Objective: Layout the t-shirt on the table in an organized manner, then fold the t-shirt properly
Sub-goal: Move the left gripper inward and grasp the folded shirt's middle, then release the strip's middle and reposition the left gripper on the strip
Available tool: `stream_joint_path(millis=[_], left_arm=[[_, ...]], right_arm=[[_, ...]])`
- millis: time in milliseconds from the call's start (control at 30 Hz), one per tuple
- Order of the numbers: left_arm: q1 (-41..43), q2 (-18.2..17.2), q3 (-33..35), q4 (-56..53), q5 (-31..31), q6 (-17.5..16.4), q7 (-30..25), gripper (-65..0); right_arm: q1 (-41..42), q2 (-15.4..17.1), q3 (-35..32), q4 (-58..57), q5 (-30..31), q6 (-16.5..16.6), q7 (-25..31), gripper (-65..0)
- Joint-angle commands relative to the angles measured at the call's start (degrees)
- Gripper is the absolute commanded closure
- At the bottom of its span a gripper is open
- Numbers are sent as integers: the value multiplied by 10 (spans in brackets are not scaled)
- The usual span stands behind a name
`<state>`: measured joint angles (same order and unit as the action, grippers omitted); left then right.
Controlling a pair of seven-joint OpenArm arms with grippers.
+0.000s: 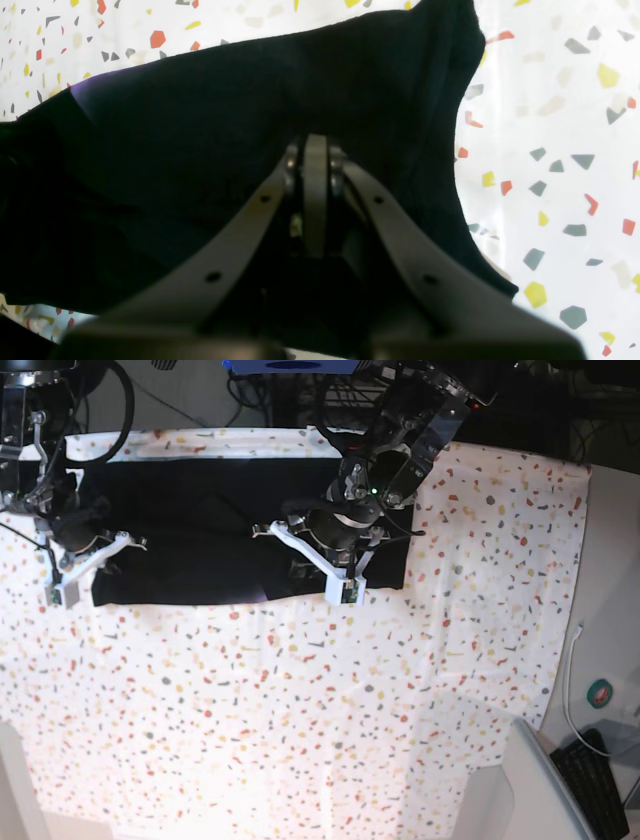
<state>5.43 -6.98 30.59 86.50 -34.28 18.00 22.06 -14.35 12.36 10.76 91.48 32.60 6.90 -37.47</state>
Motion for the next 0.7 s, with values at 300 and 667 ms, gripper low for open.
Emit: stream_joint_path(millis=[300,667], left_arm=[[-38,19,51,-7,-3,-10,-7,-426],[2,-62,31,126,-1,-7,-7,-388]], right_arm=[[3,8,1,8,7,4,11,0],[-5,10,5,12,8,4,11,0]])
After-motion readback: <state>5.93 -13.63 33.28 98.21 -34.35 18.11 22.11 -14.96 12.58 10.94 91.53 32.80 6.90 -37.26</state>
